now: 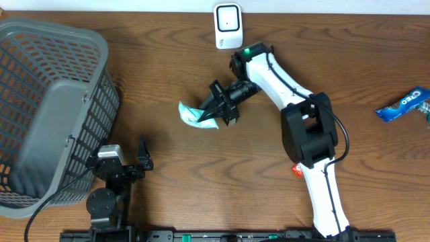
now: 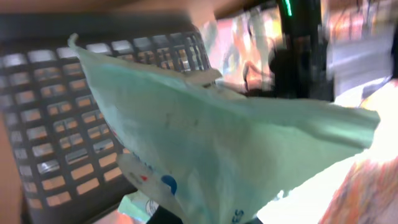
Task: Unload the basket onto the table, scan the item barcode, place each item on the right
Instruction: 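Raise the wipes pack to the scanner window and hold it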
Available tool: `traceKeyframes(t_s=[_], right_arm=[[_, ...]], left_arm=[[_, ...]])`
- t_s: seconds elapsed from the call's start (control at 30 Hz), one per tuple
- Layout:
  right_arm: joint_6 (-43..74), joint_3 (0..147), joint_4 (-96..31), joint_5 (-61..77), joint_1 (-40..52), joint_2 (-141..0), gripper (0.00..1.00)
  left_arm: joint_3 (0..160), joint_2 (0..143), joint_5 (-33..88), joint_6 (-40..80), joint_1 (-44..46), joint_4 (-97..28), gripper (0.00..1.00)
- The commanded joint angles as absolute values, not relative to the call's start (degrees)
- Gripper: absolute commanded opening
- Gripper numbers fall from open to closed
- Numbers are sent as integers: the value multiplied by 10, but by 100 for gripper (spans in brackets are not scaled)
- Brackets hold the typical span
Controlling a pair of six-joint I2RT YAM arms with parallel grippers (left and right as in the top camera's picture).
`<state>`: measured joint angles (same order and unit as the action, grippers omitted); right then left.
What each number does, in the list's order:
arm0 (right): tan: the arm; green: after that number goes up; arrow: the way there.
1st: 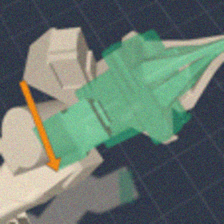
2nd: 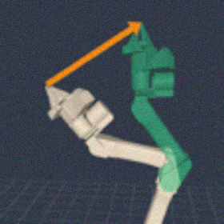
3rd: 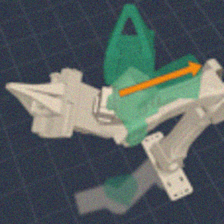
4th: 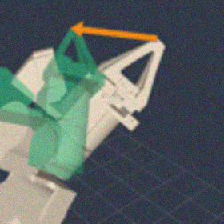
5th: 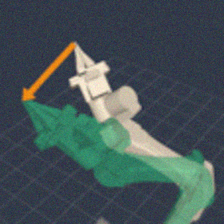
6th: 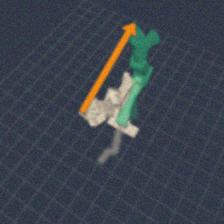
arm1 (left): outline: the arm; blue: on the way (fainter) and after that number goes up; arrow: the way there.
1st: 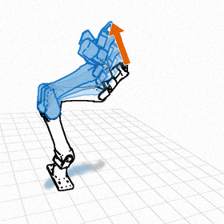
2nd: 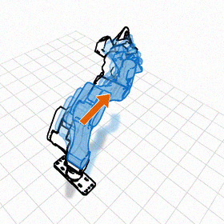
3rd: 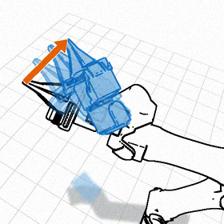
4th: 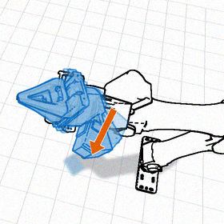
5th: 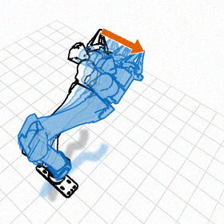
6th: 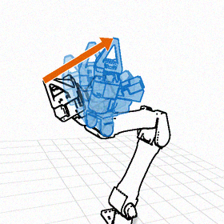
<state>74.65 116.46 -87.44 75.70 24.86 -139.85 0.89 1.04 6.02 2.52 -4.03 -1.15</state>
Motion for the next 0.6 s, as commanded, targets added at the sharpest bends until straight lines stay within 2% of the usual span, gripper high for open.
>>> traceKeyframes(t_s=[0.0,0.1,0.2,0.4,0.57], right_arm=[[726,1173,-817,640,221,-1390,2],[768,1173,-756,508,205,-1390,2],[805,1173,-725,435,193,-1390,2],[805,1195,-581,416,182,-1390,1],[760,1251,-446,360,183,-1390,2]], left_arm=[[2,11,70,15,-43,-34,98],[2,11,70,15,-43,-34,98],[2,11,70,15,-43,-34,98],[2,11,70,15,-43,-34,98],[2,11,70,15,-43,-34,98]])
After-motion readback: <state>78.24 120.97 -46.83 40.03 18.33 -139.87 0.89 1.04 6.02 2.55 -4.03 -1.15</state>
